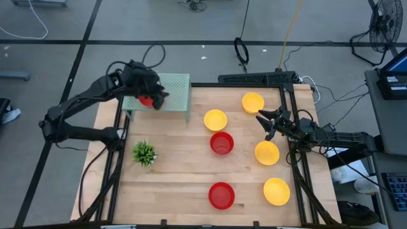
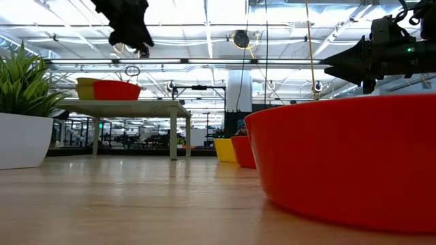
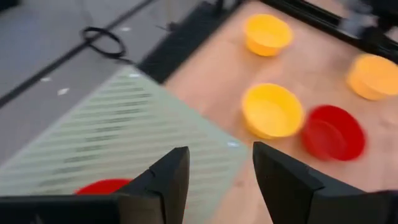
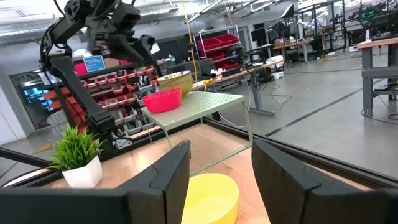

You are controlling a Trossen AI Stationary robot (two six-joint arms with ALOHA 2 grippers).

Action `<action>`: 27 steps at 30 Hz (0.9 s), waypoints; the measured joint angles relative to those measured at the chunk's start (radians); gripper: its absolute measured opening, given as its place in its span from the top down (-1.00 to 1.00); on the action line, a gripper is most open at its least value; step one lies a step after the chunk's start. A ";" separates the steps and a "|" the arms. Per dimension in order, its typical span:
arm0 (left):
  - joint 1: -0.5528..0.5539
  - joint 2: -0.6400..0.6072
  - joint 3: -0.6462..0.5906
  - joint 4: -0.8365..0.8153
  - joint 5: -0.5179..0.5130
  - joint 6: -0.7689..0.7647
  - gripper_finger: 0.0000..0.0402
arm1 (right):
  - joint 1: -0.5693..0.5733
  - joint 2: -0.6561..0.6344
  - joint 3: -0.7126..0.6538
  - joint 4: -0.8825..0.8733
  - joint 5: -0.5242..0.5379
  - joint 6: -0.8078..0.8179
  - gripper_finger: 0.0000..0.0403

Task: Pick & Place Mini bowls
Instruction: Stack the red bowl on the red bowl on the shelf

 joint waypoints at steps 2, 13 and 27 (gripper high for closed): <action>-0.041 0.007 0.000 0.005 0.013 0.000 0.10 | 0.000 0.000 0.000 0.000 0.000 0.000 0.20; -0.325 0.078 -0.107 0.274 0.015 0.086 0.10 | 0.000 0.000 0.000 0.000 0.000 0.000 0.20; -0.587 0.363 -0.211 0.658 0.014 0.404 0.10 | 0.000 0.000 0.000 0.000 0.000 0.000 0.20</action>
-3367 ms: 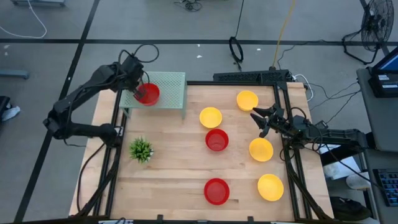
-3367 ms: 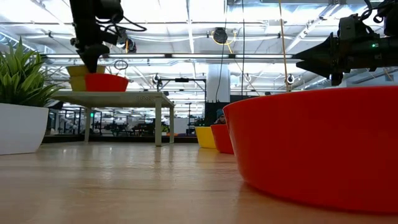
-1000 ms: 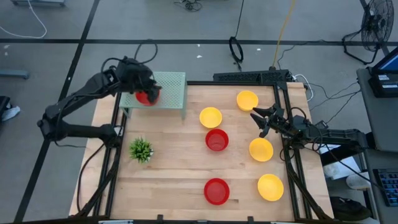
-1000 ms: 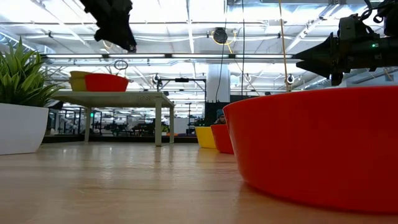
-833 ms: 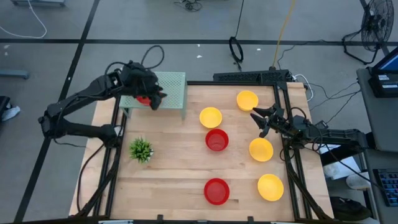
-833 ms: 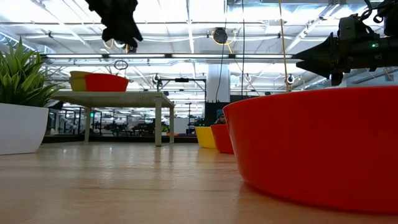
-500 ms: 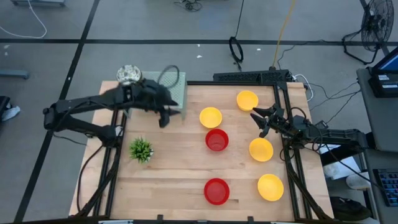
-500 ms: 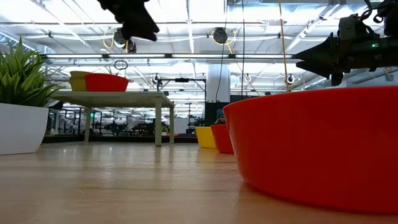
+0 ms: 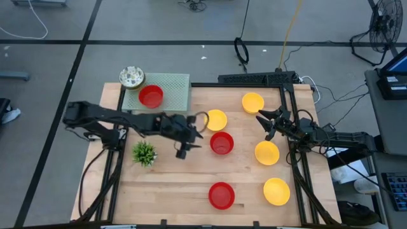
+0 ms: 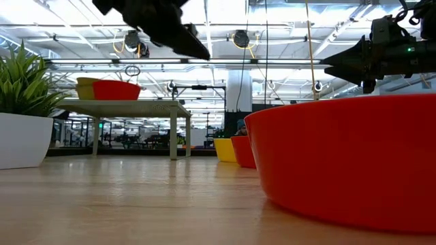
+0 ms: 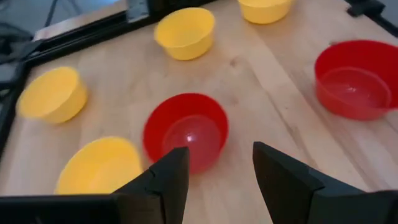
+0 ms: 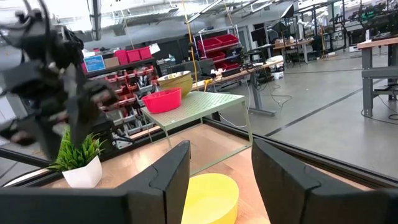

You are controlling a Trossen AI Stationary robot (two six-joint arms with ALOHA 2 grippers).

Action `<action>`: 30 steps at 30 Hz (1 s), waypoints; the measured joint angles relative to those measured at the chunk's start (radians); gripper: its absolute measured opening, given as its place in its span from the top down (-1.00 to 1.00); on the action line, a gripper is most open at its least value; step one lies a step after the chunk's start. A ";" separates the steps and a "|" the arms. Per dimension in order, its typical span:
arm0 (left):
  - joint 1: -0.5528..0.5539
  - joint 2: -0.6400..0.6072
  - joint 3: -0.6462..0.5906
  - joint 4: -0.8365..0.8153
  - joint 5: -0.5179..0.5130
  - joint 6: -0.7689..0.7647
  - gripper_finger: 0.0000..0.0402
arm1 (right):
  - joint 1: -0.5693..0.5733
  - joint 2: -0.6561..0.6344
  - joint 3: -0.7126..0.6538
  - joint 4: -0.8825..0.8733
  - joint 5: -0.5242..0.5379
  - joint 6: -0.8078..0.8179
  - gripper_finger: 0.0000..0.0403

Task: Pick & Place Mini bowls
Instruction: Stack the red bowl on the red bowl on the shelf

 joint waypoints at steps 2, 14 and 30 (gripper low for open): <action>-0.018 0.063 0.000 0.076 -0.001 0.024 0.10 | 0.000 0.000 0.000 0.000 0.000 0.000 0.20; -0.071 0.354 0.002 0.310 -0.010 0.180 0.10 | 0.000 0.000 0.000 0.000 0.000 0.000 0.20; -0.054 0.464 0.002 0.391 -0.134 0.221 0.10 | 0.000 0.000 0.000 0.000 0.000 0.000 0.20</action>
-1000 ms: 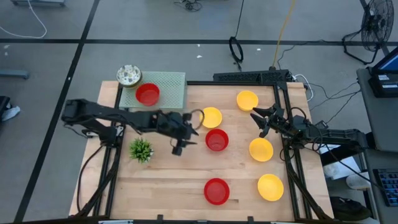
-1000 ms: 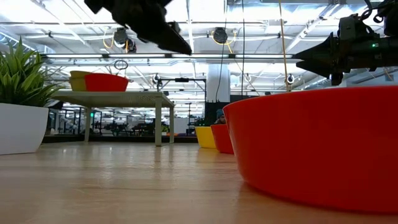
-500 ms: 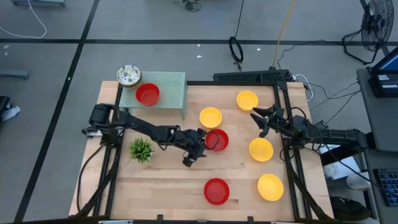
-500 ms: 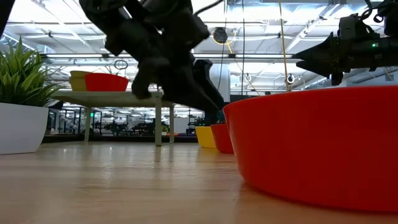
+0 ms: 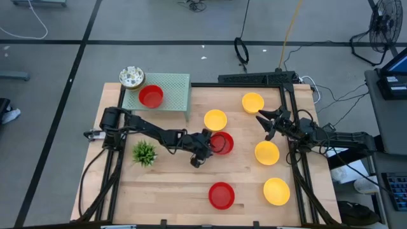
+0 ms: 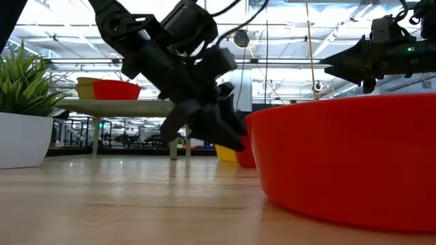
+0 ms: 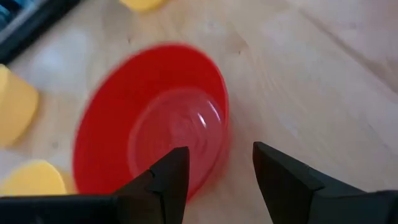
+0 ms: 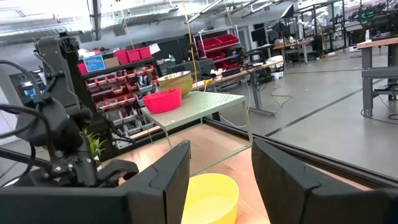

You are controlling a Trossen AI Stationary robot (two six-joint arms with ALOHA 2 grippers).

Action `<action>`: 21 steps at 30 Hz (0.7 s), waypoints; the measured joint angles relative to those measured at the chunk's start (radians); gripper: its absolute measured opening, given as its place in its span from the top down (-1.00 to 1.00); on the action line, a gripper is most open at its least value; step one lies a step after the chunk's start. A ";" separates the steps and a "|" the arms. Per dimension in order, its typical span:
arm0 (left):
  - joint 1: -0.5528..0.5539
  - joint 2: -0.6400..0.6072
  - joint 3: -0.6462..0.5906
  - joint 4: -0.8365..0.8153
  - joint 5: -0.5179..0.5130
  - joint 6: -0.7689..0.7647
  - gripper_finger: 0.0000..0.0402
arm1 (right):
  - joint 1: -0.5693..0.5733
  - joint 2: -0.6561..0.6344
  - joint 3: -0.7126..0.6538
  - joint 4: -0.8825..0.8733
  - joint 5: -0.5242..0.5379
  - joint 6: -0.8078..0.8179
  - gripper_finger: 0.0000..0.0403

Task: Pick & Place Mini bowls
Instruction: Stack the red bowl on the red bowl on the shelf

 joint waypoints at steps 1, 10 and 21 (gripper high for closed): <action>0.000 0.002 0.000 -0.004 0.002 -0.007 0.10 | 0.000 0.000 0.000 0.000 0.000 0.000 0.20; -0.006 0.017 0.000 -0.018 0.011 -0.051 0.31 | 0.000 0.000 0.000 0.000 0.000 0.000 0.20; 0.002 0.005 0.001 -0.024 -0.011 -0.111 0.94 | 0.000 0.000 0.000 0.000 0.000 0.000 0.20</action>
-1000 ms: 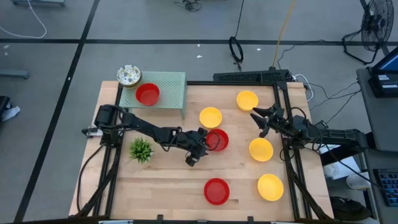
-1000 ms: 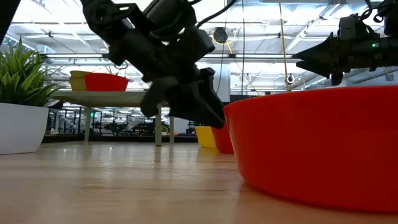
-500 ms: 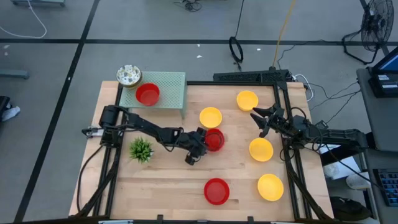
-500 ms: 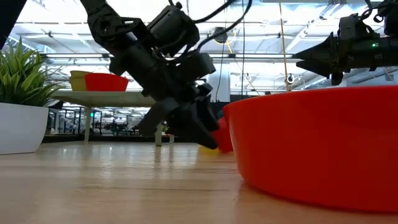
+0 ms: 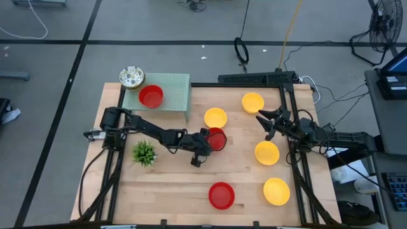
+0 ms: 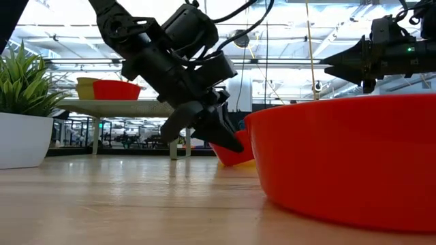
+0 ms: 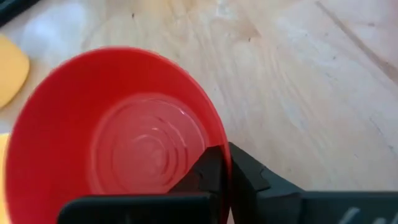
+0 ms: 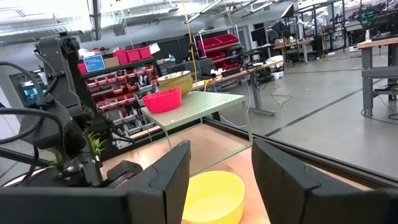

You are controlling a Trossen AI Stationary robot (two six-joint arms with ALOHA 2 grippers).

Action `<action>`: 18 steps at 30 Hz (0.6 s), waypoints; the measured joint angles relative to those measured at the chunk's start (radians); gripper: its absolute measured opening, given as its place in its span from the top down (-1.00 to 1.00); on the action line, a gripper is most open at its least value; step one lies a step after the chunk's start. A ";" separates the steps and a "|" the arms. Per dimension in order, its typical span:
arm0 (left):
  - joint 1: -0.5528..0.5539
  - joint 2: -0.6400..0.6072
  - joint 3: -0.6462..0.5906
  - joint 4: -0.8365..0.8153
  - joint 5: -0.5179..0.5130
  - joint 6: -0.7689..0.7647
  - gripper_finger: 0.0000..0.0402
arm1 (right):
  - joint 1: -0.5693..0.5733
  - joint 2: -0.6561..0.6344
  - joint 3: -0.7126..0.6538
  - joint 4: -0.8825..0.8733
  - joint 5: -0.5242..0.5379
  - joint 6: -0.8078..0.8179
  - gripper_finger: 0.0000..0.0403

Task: Pick & Place Mini bowls
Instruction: Stack the red bowl on the red bowl on the shelf

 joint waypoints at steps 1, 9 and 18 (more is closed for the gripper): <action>-0.004 -0.004 0.002 -0.001 0.000 0.009 0.95 | 0.000 0.000 0.000 0.000 0.000 0.000 0.20; -0.023 -0.149 0.007 -0.034 -0.045 0.029 0.97 | 0.000 0.000 0.000 0.000 0.000 0.000 0.20; 0.002 -0.481 0.007 -0.326 -0.326 0.026 0.97 | 0.000 0.000 0.000 0.000 0.000 0.000 0.20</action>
